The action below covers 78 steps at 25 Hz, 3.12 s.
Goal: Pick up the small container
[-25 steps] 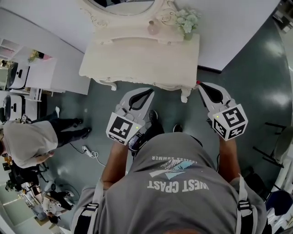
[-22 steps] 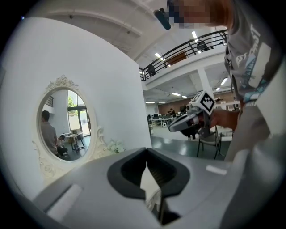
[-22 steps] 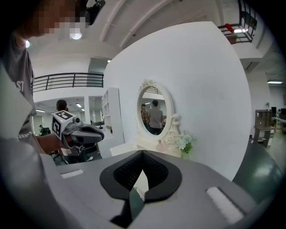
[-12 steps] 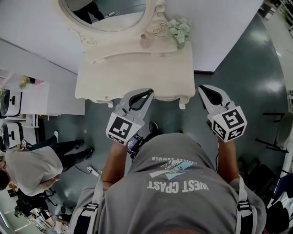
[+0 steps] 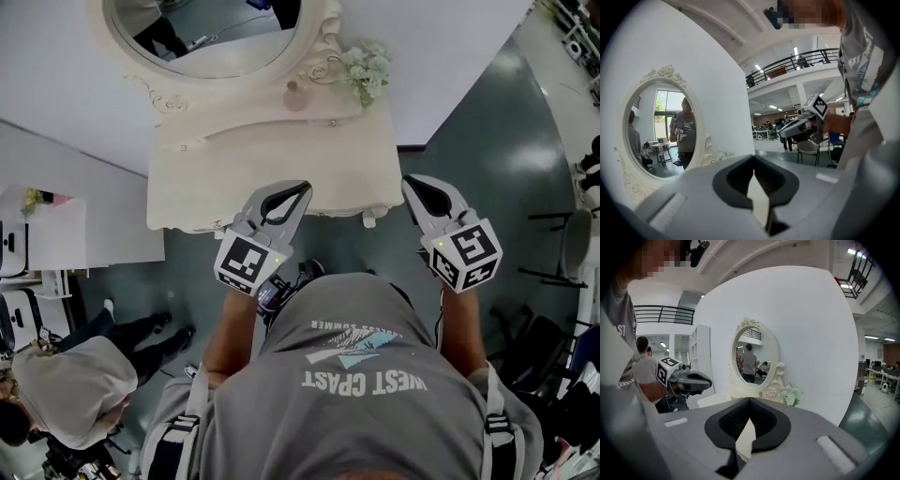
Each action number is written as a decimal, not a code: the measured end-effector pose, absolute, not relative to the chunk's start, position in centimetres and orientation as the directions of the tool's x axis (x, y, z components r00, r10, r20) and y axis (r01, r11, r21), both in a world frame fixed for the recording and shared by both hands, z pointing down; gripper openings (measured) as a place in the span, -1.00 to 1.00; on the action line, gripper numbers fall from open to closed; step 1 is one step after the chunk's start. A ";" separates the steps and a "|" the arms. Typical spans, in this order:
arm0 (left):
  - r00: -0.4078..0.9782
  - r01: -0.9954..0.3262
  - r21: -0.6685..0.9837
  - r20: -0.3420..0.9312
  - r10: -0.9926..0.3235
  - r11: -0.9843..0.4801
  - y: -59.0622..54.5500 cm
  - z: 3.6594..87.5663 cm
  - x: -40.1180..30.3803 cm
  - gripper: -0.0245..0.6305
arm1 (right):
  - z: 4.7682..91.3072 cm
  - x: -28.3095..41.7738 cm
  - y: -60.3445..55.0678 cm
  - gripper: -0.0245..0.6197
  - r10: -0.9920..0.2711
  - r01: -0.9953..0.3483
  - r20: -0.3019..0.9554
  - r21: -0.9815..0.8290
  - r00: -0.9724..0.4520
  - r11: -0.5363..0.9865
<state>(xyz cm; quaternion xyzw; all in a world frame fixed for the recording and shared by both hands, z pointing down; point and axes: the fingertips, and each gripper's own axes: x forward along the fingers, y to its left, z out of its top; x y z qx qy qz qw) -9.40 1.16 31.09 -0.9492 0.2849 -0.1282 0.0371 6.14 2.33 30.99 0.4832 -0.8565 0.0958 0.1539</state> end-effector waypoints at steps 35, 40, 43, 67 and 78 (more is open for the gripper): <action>0.624 -0.743 -0.094 0.260 -0.737 -0.662 -6.8 33.1 -14.6 -0.92 | 32.6 -0.3 -10.6 -0.92 -0.584 -0.653 0.407 -0.044 -0.703 0.756; 0.569 -0.784 -0.103 0.277 -0.774 -0.612 -8.2 33.6 -12.5 -0.92 | 33.5 1.7 -12.9 -0.92 -0.535 -0.605 0.400 -0.064 -0.744 0.794; 0.543 -0.800 -0.112 0.283 -0.791 -0.589 -9.1 33.8 -11.0 -0.92 | 34.0 2.9 -14.2 -0.92 -0.506 -0.576 0.397 -0.072 -0.765 0.814; 0.586 -0.765 -0.098 0.306 -0.750 -0.637 -16.6 36.2 -9.3 -0.92 | 36.0 5.4 -17.8 -0.92 -0.542 -0.634 0.426 -0.103 -0.724 0.766; 0.633 -0.729 -0.070 0.311 -0.709 -0.681 -22.4 38.9 -9.8 -0.92 | 38.8 6.3 -18.8 -0.92 -0.585 -0.719 0.493 -0.127 -0.643 0.683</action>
